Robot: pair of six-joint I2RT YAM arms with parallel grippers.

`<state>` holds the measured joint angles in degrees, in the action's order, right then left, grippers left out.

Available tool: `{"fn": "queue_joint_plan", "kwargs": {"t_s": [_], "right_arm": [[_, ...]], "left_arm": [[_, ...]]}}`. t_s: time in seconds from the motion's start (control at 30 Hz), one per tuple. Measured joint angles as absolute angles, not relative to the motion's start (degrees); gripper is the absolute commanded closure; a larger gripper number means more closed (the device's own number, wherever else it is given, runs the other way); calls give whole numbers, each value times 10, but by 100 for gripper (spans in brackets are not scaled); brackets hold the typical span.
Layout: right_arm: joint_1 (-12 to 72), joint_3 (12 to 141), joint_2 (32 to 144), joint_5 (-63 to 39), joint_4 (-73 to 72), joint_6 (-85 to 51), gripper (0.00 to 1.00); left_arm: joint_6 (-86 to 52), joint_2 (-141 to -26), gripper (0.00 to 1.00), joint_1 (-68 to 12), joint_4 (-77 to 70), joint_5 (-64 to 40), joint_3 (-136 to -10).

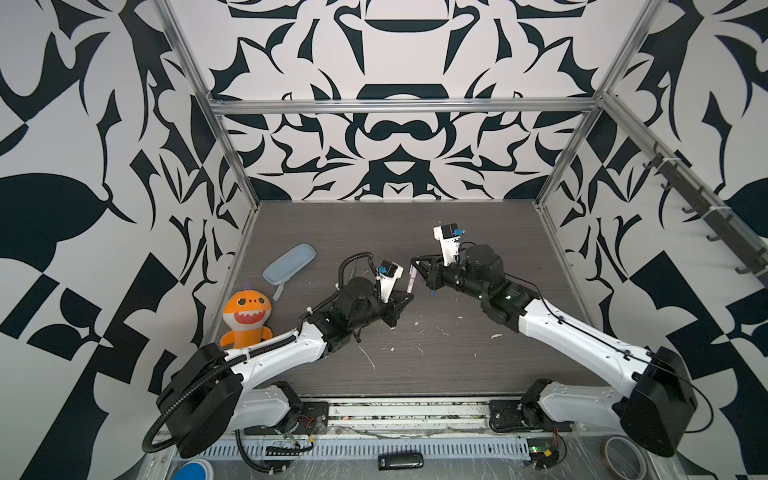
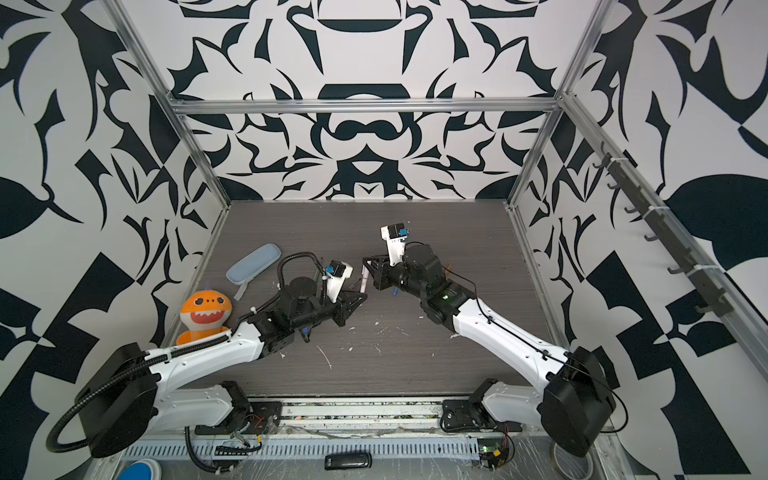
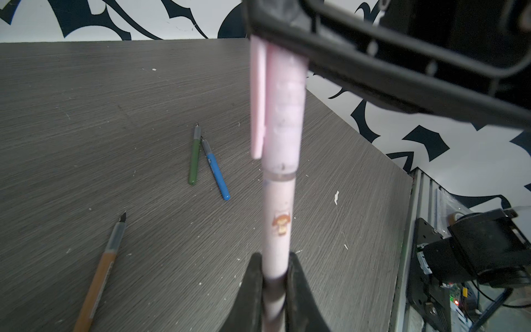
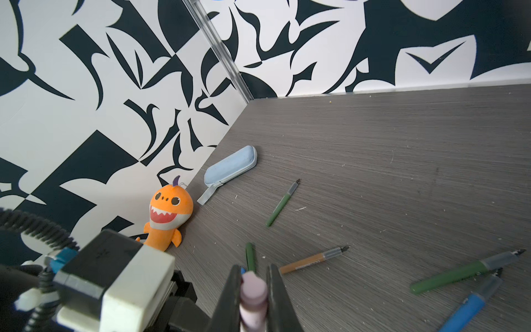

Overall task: Insert pens into pen caps
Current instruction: Put on the pen cap to the pen.

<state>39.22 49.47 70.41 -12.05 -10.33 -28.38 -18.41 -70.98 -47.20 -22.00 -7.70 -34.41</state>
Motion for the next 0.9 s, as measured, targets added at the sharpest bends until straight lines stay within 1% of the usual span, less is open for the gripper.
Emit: {"fn": "queue_joint_plan", "kwargs": {"t_s": [0.53,0.77,0.87,0.9], "right_arm": [[414,445,705,-69,-208,-297,100],[417,437,717,-62,-242,-300,100],[418,437,721,-62,-241,-301,97],[418,438,721,-62,-238,-301,94]], "left_arm": [[-184,-710,100,-433,-175,-141,-374],[-185,-710,100,-421,-154,-156,-385],[-186,-714,100,-419,-147,-161,-385],[-186,-715,100,-419,-147,-164,-385]]}}
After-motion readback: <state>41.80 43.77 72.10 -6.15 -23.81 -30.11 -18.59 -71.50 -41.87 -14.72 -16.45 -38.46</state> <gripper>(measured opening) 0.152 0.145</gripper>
